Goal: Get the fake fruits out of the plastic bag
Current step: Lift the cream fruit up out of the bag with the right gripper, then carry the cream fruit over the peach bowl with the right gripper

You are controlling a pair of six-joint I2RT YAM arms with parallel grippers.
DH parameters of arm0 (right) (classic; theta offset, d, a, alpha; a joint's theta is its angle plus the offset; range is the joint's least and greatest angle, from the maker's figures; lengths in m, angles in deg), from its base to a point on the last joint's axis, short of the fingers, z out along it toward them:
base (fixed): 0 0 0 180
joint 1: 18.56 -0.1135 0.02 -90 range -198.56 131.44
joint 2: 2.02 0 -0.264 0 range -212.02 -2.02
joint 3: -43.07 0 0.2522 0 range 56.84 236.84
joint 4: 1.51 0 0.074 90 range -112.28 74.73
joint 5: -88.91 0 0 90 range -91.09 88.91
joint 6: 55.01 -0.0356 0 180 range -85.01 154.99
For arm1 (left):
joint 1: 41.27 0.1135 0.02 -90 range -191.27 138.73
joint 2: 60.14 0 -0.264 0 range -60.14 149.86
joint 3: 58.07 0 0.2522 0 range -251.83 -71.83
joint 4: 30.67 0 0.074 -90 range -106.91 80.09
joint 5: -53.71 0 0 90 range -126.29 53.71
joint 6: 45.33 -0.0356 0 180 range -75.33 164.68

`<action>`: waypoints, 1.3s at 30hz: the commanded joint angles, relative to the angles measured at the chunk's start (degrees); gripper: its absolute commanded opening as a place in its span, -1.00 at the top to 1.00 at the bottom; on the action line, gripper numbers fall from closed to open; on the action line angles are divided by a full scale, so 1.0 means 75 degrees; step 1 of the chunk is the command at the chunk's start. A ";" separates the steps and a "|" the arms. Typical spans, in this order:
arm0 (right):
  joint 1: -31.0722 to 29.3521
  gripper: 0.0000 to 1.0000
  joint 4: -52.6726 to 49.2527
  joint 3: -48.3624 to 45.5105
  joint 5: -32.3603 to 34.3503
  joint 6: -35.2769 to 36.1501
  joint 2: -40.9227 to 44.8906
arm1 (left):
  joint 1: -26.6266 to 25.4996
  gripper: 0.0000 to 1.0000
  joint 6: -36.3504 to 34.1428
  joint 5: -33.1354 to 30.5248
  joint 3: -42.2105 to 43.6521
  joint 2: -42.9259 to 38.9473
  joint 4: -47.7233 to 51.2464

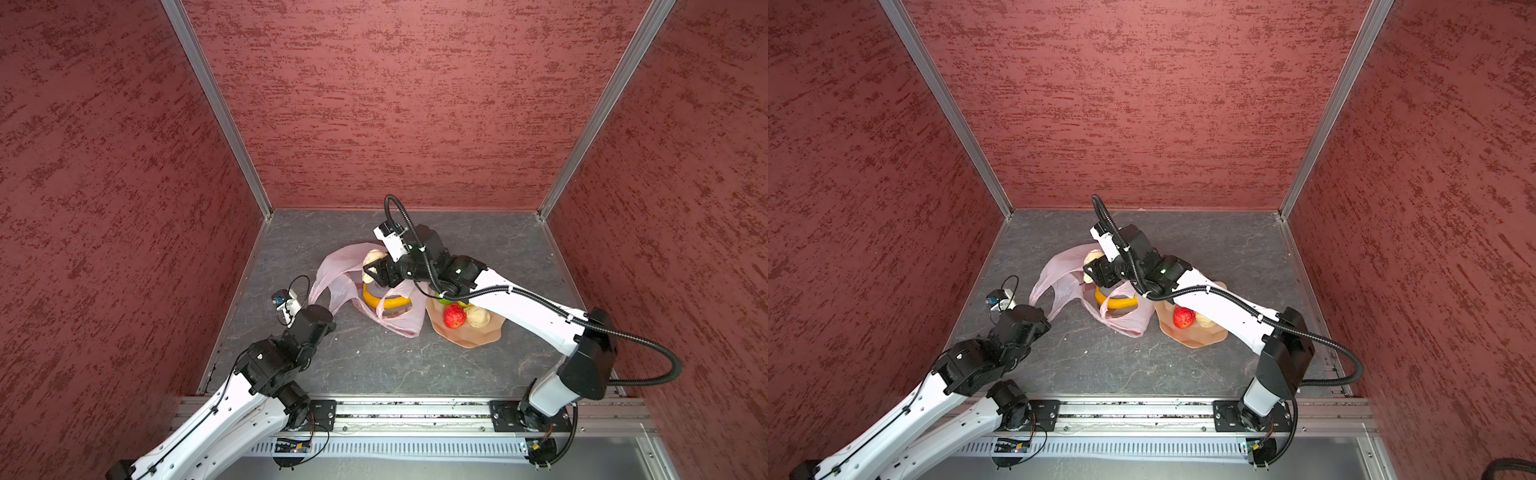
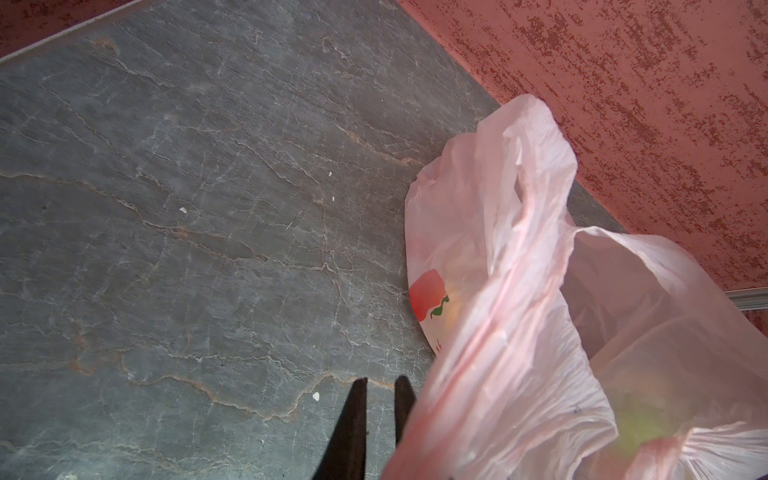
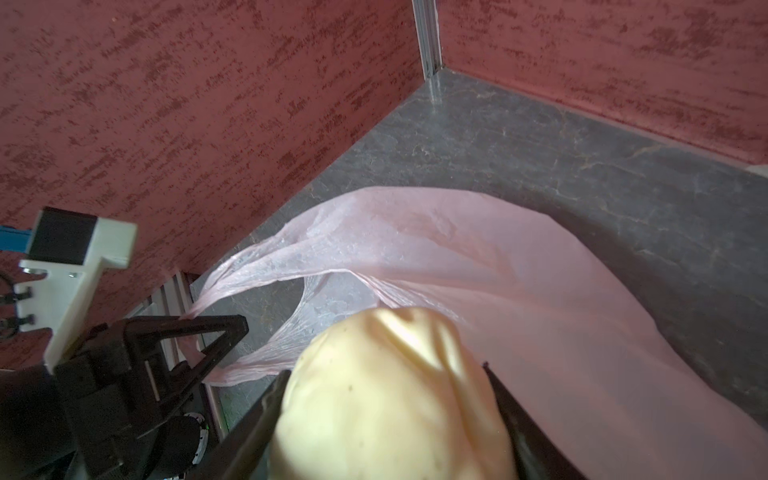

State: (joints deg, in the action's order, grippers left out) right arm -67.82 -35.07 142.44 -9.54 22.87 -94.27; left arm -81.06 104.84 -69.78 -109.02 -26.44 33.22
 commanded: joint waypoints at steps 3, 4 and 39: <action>0.0699 0.22 -0.0382 0.0007 0.0754 0.0103 0.0740 | 0.0110 0.68 0.0013 -0.0116 0.0150 -0.0155 0.0204; 0.0871 0.22 -0.0385 -0.0130 0.0866 0.0038 0.0881 | 0.0125 0.68 -0.0001 -0.0106 0.0153 -0.0167 0.0217; 0.5044 0.21 0.1630 -0.5934 0.2646 -0.4232 0.2600 | 0.0830 0.66 -0.0628 0.0558 -0.0010 0.0180 0.0031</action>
State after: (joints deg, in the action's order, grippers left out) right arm -30.29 -25.84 98.64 8.41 -6.68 -74.18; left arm -75.34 101.16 -65.94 -108.27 -25.15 34.49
